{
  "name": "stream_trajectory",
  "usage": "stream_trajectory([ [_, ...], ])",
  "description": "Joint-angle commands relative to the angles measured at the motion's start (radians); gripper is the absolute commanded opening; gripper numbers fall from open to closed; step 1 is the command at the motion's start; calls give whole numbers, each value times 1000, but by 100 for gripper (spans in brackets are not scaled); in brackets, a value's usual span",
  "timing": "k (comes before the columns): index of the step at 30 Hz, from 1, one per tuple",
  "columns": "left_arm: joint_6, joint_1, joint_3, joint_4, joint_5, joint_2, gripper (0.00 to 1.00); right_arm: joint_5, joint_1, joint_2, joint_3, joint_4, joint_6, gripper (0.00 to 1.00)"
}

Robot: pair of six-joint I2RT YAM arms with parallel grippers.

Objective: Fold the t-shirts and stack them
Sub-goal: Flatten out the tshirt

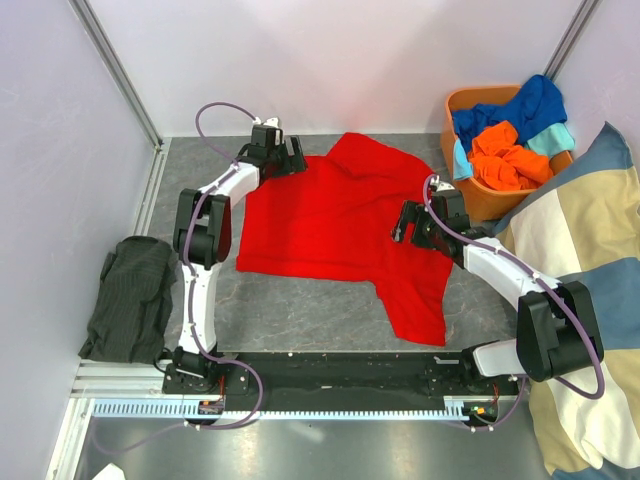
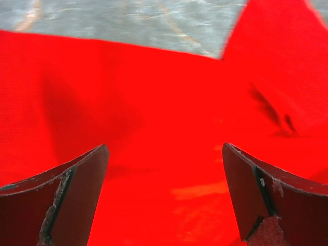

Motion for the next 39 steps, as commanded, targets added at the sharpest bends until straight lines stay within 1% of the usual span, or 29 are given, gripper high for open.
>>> stream_trajectory([
  [1, 62, 17, 77, -62, -53, 42, 100, -11, 2, -21, -13, 32, -1, 95],
  [12, 34, 84, 143, -160, -39, 100, 100, -20, 1, -32, -16, 23, 8, 95],
  [21, 22, 140, 257, -274, -30, 160, 100, -21, 2, -37, -17, 17, 17, 95],
  [24, -7, 161, 263, -279, 6, 171, 100, -23, 1, -37, -17, 17, 17, 95],
  [39, -135, 224, 286, -309, 5, 197, 100, -20, 1, -46, -20, 2, 25, 95],
])
